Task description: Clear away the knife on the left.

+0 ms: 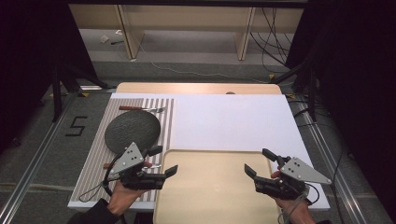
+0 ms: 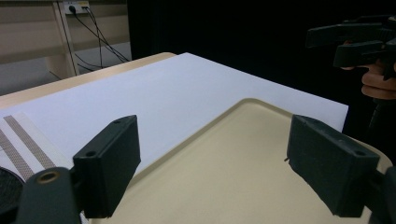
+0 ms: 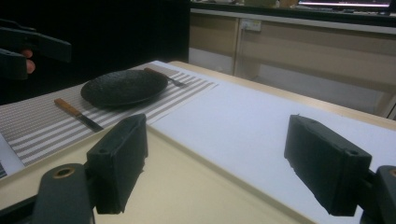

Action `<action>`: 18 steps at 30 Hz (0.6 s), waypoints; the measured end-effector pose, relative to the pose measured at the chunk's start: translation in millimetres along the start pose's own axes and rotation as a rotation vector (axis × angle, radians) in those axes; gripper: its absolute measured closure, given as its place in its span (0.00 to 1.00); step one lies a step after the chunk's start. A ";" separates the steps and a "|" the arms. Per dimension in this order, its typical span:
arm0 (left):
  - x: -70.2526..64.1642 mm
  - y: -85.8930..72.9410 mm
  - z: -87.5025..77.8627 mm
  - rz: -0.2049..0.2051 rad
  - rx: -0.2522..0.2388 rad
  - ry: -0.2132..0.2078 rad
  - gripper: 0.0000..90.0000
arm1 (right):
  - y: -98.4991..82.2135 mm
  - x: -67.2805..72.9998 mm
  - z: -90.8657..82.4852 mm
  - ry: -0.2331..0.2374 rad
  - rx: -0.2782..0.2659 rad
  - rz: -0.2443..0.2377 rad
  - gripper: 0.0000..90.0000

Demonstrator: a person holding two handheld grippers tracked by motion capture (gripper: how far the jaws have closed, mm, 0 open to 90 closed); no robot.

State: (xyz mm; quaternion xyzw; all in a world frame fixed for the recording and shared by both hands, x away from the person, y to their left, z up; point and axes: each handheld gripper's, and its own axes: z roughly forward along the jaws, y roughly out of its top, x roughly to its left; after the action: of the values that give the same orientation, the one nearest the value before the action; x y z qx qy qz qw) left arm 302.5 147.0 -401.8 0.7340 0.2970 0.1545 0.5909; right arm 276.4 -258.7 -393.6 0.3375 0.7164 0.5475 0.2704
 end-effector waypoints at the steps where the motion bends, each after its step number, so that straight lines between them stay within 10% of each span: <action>1: 0.0 0.0 0.0 -0.001 0.000 0.000 0.19 | 0.0 0.0 0.1 0.000 0.000 0.000 0.25; 18: -0.5 -0.1 0.5 0.014 0.013 -0.003 0.19 | 0.0 0.5 0.3 0.004 0.000 -0.001 0.25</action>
State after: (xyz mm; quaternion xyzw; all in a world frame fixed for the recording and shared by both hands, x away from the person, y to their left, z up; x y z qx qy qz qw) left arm 302.4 146.4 -402.0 0.7402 0.2919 0.1557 0.5853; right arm 276.2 -258.1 -393.6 0.3362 0.7171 0.5478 0.2694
